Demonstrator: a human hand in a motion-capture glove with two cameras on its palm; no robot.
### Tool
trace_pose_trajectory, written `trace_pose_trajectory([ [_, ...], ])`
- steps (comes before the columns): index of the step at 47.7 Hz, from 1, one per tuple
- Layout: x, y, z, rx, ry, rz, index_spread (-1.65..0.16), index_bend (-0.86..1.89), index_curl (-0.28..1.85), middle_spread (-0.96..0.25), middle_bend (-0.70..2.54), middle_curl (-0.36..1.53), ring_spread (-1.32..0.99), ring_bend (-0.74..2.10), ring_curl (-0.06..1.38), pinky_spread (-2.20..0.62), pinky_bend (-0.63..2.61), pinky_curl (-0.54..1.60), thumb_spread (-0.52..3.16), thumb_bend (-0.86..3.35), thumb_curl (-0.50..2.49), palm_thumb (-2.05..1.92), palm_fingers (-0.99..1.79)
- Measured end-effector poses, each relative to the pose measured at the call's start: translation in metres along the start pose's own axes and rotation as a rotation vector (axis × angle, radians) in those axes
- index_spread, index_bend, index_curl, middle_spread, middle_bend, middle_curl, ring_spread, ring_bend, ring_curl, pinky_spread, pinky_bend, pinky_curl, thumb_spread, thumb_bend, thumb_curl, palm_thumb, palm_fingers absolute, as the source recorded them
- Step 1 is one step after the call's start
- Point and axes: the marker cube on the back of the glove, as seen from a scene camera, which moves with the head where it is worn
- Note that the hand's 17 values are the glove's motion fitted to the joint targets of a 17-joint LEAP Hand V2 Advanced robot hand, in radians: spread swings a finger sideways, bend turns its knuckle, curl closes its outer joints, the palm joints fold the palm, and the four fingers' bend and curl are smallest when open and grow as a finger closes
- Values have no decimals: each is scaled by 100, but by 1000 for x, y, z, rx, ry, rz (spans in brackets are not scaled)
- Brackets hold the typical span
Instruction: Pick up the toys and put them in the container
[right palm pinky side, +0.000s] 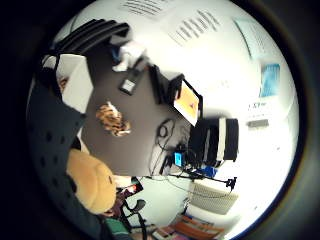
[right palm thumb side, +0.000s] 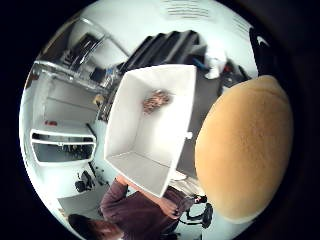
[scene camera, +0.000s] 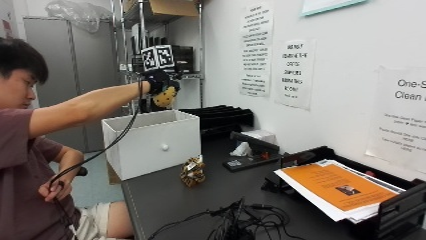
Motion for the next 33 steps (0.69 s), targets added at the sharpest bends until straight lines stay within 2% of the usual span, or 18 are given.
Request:
trace_pose_trajectory([
  [12,-169,-38,-13,-26,-46,-287,-50,91,80,-47,114,97,-45,143,82,-36,131,60,33,19,102,71,65],
  [22,-194,-19,0,-78,-58,-431,-48,78,88,-47,104,98,-42,145,80,-34,140,61,34,12,104,67,49],
  [29,-187,-11,12,-267,-3,-388,-41,49,85,-46,71,88,-38,144,77,-32,150,60,56,6,101,58,16],
  [30,-185,-11,13,-288,-2,-388,-39,42,80,-40,56,83,-34,125,71,-25,144,58,69,-3,95,44,-32],
  [31,-183,-10,13,-301,-8,-391,-36,36,78,-34,49,81,-28,114,71,-20,144,59,74,-5,93,39,-51],
  [33,-178,-11,13,-302,-38,-391,-33,27,73,-28,40,76,-23,99,68,-16,141,57,84,-6,87,32,-55],
])
